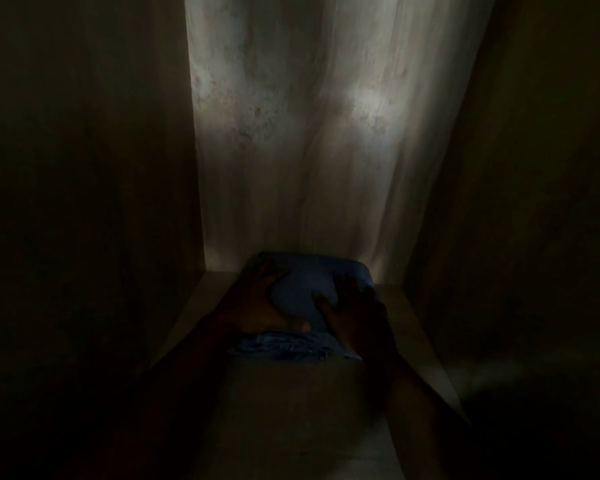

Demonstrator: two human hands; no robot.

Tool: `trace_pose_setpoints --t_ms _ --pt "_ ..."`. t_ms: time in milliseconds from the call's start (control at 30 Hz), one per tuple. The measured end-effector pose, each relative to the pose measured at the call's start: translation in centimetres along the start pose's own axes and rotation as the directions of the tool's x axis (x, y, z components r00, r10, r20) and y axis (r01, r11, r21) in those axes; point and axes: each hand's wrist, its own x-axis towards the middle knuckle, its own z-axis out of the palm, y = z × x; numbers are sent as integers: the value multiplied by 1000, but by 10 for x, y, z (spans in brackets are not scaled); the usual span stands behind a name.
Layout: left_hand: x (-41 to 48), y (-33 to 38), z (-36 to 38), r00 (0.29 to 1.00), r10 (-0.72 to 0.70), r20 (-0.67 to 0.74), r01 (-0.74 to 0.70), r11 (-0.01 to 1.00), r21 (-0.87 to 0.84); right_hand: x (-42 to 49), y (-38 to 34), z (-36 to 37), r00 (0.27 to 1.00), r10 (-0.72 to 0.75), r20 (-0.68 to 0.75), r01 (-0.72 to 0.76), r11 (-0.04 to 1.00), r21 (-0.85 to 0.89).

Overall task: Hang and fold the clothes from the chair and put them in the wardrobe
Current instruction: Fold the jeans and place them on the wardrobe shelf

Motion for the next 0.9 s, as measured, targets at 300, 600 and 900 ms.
trace_pose_setpoints --t_ms 300,600,900 --pt "-22 -11 31 898 -49 -438 96 992 87 -16 -1 8 899 -123 -420 234 946 225" --pt "-68 -10 55 865 -64 -497 149 980 133 -40 -7 -2 859 -156 -487 301 925 234" --pt "-167 5 62 909 -152 -388 144 988 -50 -133 -24 -4 845 -302 -442 331 944 -13"
